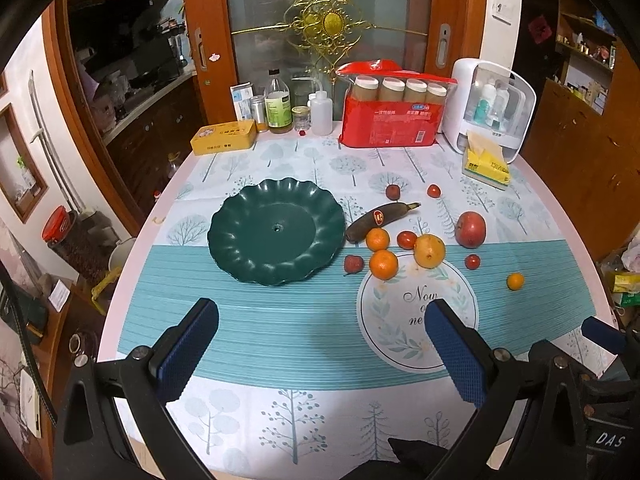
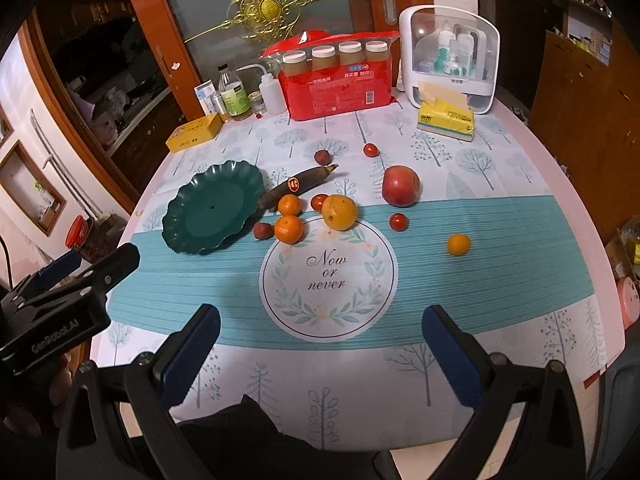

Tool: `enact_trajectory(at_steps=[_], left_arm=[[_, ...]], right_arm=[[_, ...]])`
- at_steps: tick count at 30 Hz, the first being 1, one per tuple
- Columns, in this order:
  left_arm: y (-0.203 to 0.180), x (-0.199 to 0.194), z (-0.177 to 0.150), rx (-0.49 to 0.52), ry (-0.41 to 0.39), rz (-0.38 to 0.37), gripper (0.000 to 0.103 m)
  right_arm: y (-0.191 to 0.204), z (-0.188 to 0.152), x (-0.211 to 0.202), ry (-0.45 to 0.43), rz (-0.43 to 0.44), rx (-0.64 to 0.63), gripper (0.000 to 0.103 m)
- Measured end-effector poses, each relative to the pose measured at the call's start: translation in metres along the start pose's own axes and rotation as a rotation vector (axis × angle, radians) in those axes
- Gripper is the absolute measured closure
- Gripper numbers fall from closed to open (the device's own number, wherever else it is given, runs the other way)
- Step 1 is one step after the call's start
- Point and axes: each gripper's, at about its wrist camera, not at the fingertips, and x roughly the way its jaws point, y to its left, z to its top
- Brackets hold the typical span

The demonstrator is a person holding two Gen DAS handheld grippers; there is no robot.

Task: Organize fruits
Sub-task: 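Move both tools toward the fruits beside the green plate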

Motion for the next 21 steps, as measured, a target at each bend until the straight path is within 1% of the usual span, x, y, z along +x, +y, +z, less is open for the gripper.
enact_trajectory(at_steps=[11,18,21], left_arm=[[0.014,0.007,0.001,0.000,0.018,-0.054,0.001],[0.006,0.010,0.001,0.018,0.015,-0.093,0.001],[0.003,0.012,0.002,0.018,0.021,-0.092,0.001]], right_arm=[[0.012,-0.008,-0.005,-0.014,-0.034,0.024,0.002],[0.014,-0.009,-0.013,-0.046,-0.057,0.000,0.002],[0.013,-0.009,-0.012,-0.055,-0.048,-0.016,0.002]])
